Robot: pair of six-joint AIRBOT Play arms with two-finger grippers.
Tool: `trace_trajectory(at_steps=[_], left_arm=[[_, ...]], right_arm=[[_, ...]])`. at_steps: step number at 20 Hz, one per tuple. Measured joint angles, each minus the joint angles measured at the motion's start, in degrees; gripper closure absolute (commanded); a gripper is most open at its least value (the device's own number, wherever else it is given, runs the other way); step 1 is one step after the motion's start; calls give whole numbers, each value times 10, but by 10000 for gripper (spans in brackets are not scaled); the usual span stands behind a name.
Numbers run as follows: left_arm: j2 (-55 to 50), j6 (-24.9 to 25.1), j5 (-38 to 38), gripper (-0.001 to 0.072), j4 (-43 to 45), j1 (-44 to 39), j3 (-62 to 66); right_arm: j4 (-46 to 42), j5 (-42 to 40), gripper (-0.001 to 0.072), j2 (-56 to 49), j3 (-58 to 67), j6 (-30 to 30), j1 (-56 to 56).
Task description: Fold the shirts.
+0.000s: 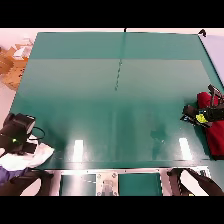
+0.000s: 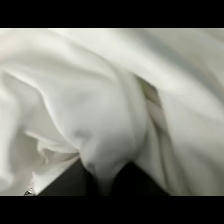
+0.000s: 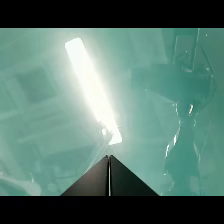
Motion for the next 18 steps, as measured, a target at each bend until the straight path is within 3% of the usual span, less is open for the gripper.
trace_trajectory(at_steps=[5,11,14,18], left_arm=[[1,77,11,687,-44,23,45],[1,123,-16,687,-142,-122,296],[-1,127,37,687,-195,-220,406],[-38,131,154,686,-266,-304,462]], right_arm=[[0,0,697,-1,0,0,0],[0,0,697,-1,0,0,0],[0,0,697,-1,0,0,0],[0,0,697,-1,0,0,0]])
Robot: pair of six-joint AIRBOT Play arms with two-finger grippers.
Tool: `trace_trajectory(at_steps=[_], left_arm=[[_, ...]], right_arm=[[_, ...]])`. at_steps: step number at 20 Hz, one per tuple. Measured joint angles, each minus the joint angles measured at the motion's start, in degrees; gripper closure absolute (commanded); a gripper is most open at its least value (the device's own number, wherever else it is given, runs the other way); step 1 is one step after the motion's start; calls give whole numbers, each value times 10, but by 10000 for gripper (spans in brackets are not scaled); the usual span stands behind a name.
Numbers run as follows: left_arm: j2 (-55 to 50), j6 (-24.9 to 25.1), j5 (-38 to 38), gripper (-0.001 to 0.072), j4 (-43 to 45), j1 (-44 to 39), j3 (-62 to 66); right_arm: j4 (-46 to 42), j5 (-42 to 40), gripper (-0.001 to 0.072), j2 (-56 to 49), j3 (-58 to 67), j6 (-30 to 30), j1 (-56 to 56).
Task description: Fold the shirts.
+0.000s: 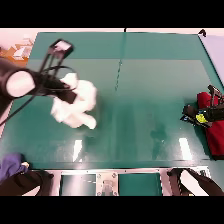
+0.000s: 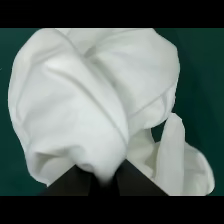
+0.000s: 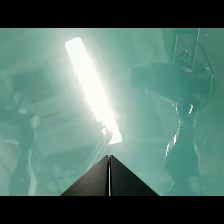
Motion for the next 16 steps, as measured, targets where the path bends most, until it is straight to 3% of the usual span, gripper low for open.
trace_trajectory(at_steps=[1,2,3,4,9,16], left_arm=[[-20,5,29,685,-20,-12,6],[-46,11,60,613,-47,-22,10],[-74,18,86,206,-79,-29,13],[-104,24,110,4,-115,-35,15],[-183,37,144,8,-216,-19,27],[-202,40,5,9,-235,137,61]], right_arm=[[0,0,697,0,0,0,0],[0,0,697,0,0,0,0],[0,0,697,0,0,0,0],[0,0,697,0,0,0,0],[0,0,697,0,0,0,0],[2,-5,697,-1,0,0,0]])
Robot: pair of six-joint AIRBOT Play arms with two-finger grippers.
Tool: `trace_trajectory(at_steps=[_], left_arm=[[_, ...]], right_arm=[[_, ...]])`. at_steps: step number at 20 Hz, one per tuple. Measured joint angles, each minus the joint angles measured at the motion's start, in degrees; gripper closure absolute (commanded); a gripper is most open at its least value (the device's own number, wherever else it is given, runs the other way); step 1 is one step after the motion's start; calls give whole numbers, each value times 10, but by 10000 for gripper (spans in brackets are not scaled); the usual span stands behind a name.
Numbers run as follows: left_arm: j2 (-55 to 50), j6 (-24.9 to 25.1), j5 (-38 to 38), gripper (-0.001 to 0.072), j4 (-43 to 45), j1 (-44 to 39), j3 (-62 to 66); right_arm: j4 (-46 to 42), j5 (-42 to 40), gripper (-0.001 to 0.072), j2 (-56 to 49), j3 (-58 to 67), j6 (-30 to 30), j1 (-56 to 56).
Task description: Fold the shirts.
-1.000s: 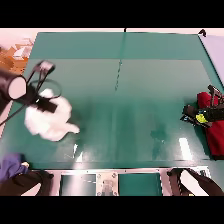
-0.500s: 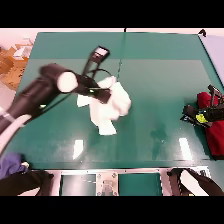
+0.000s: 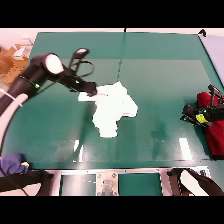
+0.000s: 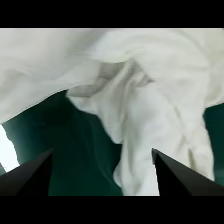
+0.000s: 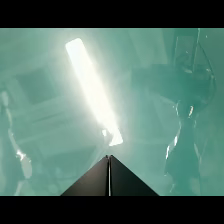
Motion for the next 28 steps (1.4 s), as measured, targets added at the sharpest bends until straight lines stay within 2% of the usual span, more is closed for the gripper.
trace_trajectory(at_steps=[4,7,8,9,10,11,13,19,23,24,25,26,27,28], left_arm=[[-2,1,-23,9,-1,82,-17],[-2,3,-3,9,-2,114,-57],[-3,4,14,9,-3,119,-71],[-6,5,32,9,-5,123,-84],[-12,8,53,9,-14,125,-95],[-21,14,70,9,-25,128,-103],[-41,29,99,9,-56,131,-113],[-99,87,168,10,-168,133,-121],[-127,113,188,11,-224,133,-121],[-132,116,192,84,-233,133,-121],[-137,118,195,277,-240,133,-121],[-140,120,200,387,-246,133,-121],[-143,122,204,422,-254,133,-121],[-146,123,209,423,-261,133,-121]], right_arm=[[7,-5,697,0,-2,3,0],[42,-14,694,-1,-19,5,0],[68,-20,593,-2,-31,-1,2],[103,-27,455,-4,-47,-16,7],[142,-34,392,-5,-65,-35,19],[179,-43,361,-6,-83,-55,36],[254,-78,188,-8,-121,-93,92],[384,-230,176,-74,-151,-149,312],[410,-278,176,-155,-104,-163,348],[413,-281,176,-172,-91,-165,343],[414,-285,176,-187,-81,-166,337],[417,-288,176,-203,-71,-169,332],[417,-290,176,-217,-62,-171,328],[417,-291,177,-232,-52,-174,325]])
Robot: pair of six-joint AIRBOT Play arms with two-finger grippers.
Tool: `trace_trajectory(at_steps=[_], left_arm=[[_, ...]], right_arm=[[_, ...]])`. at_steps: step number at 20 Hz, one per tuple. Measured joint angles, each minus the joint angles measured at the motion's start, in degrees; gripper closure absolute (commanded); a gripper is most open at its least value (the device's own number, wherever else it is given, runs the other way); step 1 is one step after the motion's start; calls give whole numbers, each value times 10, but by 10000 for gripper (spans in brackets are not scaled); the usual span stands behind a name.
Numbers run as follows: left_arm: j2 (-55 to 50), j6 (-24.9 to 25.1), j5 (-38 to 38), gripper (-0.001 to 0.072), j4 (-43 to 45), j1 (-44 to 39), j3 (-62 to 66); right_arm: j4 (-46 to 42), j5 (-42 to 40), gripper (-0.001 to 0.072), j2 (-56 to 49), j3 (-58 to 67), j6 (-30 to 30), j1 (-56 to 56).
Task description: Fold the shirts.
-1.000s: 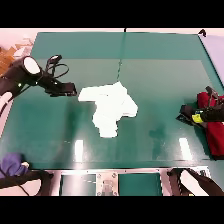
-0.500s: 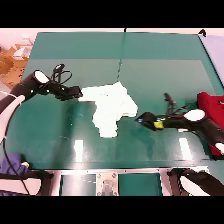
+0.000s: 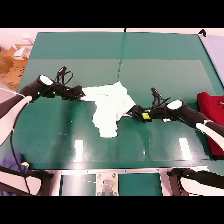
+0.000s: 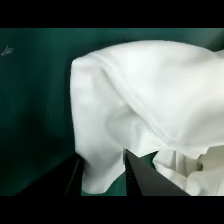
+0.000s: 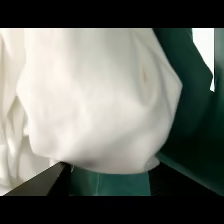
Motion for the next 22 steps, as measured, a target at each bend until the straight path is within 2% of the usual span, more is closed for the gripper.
trace_trajectory(at_steps=[1,2,3,5,6,11,17,22], left_arm=[[-2,1,5,488,-5,0,0],[-3,2,11,648,-12,0,0],[-4,3,15,685,-15,0,0],[-5,12,21,686,-22,0,0],[-6,16,22,686,-24,0,0],[14,26,19,686,-22,9,15],[125,51,15,686,-15,36,64],[240,77,3,686,-12,42,129]], right_arm=[[2,0,214,-13,10,-1,-2],[4,0,269,-25,19,-3,-4],[6,0,383,-37,27,-4,-5],[0,-3,661,-55,41,-12,-7],[-1,-4,695,-61,45,-18,-9],[-16,14,696,-73,66,-42,-48],[-41,118,696,-53,163,-61,-140],[-45,216,696,12,317,-70,-175]])
